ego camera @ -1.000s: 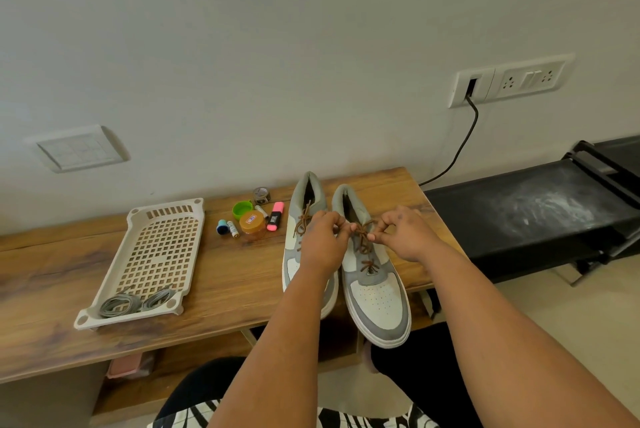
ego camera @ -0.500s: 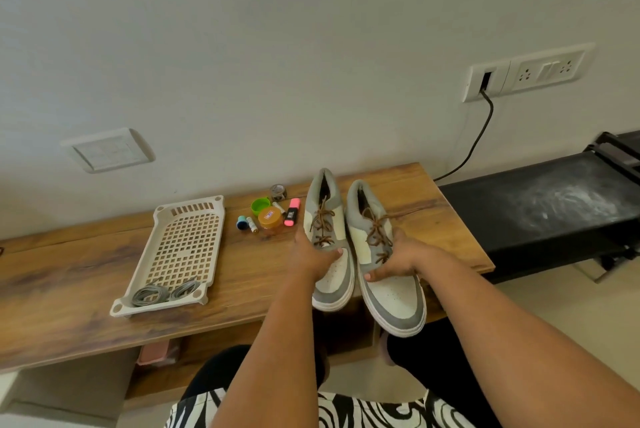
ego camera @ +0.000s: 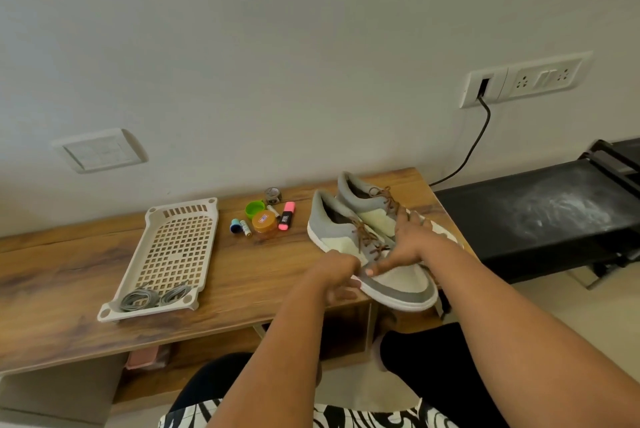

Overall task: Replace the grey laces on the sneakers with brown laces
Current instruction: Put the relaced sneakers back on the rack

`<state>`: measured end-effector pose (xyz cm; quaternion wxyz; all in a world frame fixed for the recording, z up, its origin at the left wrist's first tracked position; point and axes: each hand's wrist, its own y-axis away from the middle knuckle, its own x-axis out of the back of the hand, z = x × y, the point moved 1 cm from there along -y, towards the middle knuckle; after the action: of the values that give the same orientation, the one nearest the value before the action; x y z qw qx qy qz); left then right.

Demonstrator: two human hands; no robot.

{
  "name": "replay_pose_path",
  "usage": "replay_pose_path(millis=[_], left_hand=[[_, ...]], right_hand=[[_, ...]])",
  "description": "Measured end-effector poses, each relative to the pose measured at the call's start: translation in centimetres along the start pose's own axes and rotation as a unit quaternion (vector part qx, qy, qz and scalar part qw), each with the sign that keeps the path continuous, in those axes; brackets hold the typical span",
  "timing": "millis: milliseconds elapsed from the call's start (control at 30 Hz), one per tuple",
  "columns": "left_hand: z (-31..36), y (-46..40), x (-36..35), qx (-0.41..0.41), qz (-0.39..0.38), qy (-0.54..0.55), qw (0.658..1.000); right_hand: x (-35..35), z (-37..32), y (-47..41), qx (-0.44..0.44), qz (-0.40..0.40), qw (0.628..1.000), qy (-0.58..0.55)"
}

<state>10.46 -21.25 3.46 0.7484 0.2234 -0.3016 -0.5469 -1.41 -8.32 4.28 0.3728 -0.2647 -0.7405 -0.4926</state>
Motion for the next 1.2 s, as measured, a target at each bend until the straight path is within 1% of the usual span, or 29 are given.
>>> replay_pose_path(millis=[33,67,100,133,167,200,233,267,367,400,433,533,633,700,733,767,833,867,900,933,967,1033,1067,1100,1133,1200], left_hand=[[0.5,0.1,0.1,-0.024,0.027,-0.081,0.996],[1.1,0.1,0.5,-0.062,0.081,-0.17,0.98],[1.7,-0.2,1.1,-0.114,0.154,-0.242,0.951],[2.6,-0.3,1.6,-0.169,0.217,-0.291,0.917],[3.4,-0.5,2.2,-0.221,0.266,-0.324,0.881],[4.4,-1.0,2.7,-0.267,0.289,-0.357,0.847],[5.2,-1.6,3.1,-0.293,0.287,-0.397,0.821],[6.1,-2.2,3.4,-0.304,0.261,-0.438,0.804],[8.9,-5.5,4.0,-0.294,0.181,-0.565,0.75],[9.5,-6.6,4.2,-0.284,0.159,-0.592,0.738],[9.9,-7.7,4.3,-0.27,0.137,-0.608,0.734],[10.3,-10.0,4.2,-0.237,0.087,-0.617,0.746],[10.1,-10.3,4.0,-0.241,0.113,-0.608,0.748],[10.0,-9.7,4.0,-0.212,0.129,-0.621,0.743],[9.8,-9.3,3.9,-0.192,0.127,-0.627,0.744],[9.6,-9.0,3.9,-0.175,0.122,-0.624,0.752],[8.8,-8.0,4.0,-0.15,0.111,-0.587,0.788],[8.4,-7.4,4.1,-0.14,0.11,-0.563,0.807],[7.9,-6.9,4.1,-0.132,0.114,-0.541,0.823],[7.4,-6.5,4.2,-0.121,0.114,-0.513,0.842],[6.7,-5.9,4.1,-0.112,0.1,-0.464,0.873],[5.1,-4.8,3.5,-0.077,0.032,-0.282,0.956],[4.3,-4.3,2.9,-0.051,0.001,-0.191,0.98],[3.6,-3.8,2.4,-0.029,-0.017,-0.123,0.992],[3.1,-3.3,1.8,-0.013,-0.021,-0.075,0.997],[2.5,-2.5,0.8,0.004,-0.005,0.001,1.0]], right_hand=[[0.0,0.1,0.2,-0.005,0.001,1.0,0.03],[-0.2,0.0,0.1,-0.005,0.004,0.999,0.052],[-0.4,0.1,-0.2,-0.005,0.007,0.998,0.062],[-0.4,0.2,-0.6,-0.002,0.011,0.998,0.065],[-0.4,0.2,-1.0,0.003,0.014,0.998,0.066],[0.0,0.4,-1.4,0.01,0.017,0.997,0.071],[0.4,0.6,-1.7,0.02,0.018,0.996,0.083],[0.8,0.9,-2.0,0.032,0.015,0.995,0.096],[2.5,2.2,-3.2,0.06,0.003,0.99,0.129],[3.1,2.7,-3.5,0.068,0.0,0.988,0.141],[3.6,3.0,-3.9,0.074,0.0,0.985,0.154],[5.3,4.0,-5.6,0.091,0.01,0.979,0.184],[6.3,4.7,-7.2,0.103,0.053,0.972,0.204],[6.7,5.6,-7.4,0.1,0.104,0.971,0.19],[6.8,6.3,-7.2,0.09,0.134,0.972,0.173],[6.6,7.2,-6.9,0.074,0.164,0.973,0.142],[5.4,8.9,-5.9,0.027,0.21,0.977,0.02],[4.2,9.5,-5.3,-0.009,0.216,0.974,-0.066],[2.9,9.8,-4.6,-0.051,0.207,0.963,-0.166],[1.4,9.9,-4.1,-0.092,0.177,0.942,-0.27],[0.0,9.7,-3.2,-0.116,0.127,0.912,-0.374],[-1.3,8.7,-1.4,-0.109,0.005,0.834,-0.541],[-1.4,8.3,-0.6,-0.095,-0.035,0.806,-0.584],[-1.4,8.0,0.0,-0.081,-0.057,0.798,-0.594],[-1.4,8.0,0.5,-0.066,-0.066,0.804,-0.587],[-1.3,8.1,1.1,-0.047,-0.075,0.829,-0.553]])
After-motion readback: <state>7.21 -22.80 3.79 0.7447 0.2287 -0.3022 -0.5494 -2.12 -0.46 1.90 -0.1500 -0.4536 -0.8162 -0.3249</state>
